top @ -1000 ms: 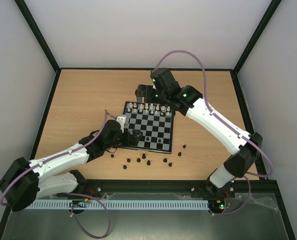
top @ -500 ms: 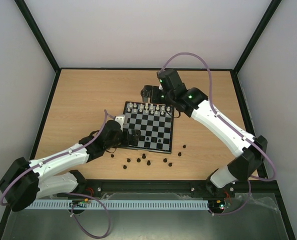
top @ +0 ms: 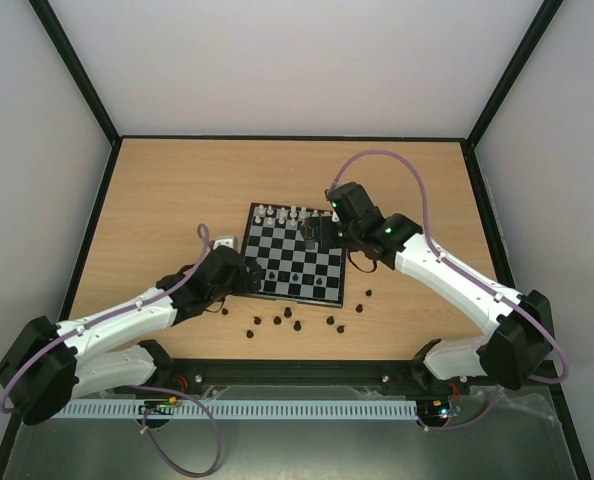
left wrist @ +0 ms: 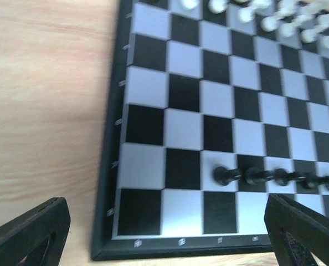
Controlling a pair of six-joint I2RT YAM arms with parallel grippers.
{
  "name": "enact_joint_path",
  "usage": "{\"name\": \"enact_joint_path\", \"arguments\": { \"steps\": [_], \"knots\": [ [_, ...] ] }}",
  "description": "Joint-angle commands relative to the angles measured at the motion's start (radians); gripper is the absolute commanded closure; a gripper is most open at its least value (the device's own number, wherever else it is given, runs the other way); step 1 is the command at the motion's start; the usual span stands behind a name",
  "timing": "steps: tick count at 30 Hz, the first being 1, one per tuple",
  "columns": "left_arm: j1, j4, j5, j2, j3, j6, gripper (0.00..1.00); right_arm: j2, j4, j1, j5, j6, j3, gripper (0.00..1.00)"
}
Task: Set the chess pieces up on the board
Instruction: Pick up the chess piece at the center of the board.
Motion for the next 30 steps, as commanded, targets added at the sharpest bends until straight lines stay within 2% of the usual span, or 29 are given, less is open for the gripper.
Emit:
{"name": "enact_joint_path", "arguments": {
  "steps": [1, 5, 12, 16, 21, 27, 30],
  "knots": [
    [0.006, -0.184, -0.106, -0.066, -0.028, -0.139, 0.01, -0.022, 0.071, -0.003, 0.010, -0.084, -0.065, 0.01],
    [0.004, -0.311, -0.158, -0.110, -0.037, -0.234, 0.01, -0.003, 0.117, -0.003, -0.044, -0.074, -0.114, 0.01],
    [-0.019, -0.421, -0.170, -0.179, -0.092, -0.368, 0.01, -0.012, 0.154, -0.003, -0.155, -0.044, -0.171, 0.01],
    [-0.020, -0.421, -0.169, -0.196, -0.122, -0.390, 0.01, -0.045, 0.161, -0.003, -0.172, -0.042, -0.187, 0.02],
    [-0.020, -0.399, -0.183, -0.132, -0.112, -0.377, 0.02, -0.052, 0.164, -0.004, -0.186, -0.043, -0.186, 0.01],
    [-0.019, -0.374, -0.209, -0.070, -0.100, -0.345, 0.27, -0.049, 0.166, -0.003, -0.188, -0.045, -0.191, 0.01],
    [-0.019, -0.371, -0.231, -0.045, -0.085, -0.329, 0.31, -0.050, 0.166, -0.001, -0.186, -0.045, -0.191, 0.01]
  ]
}}
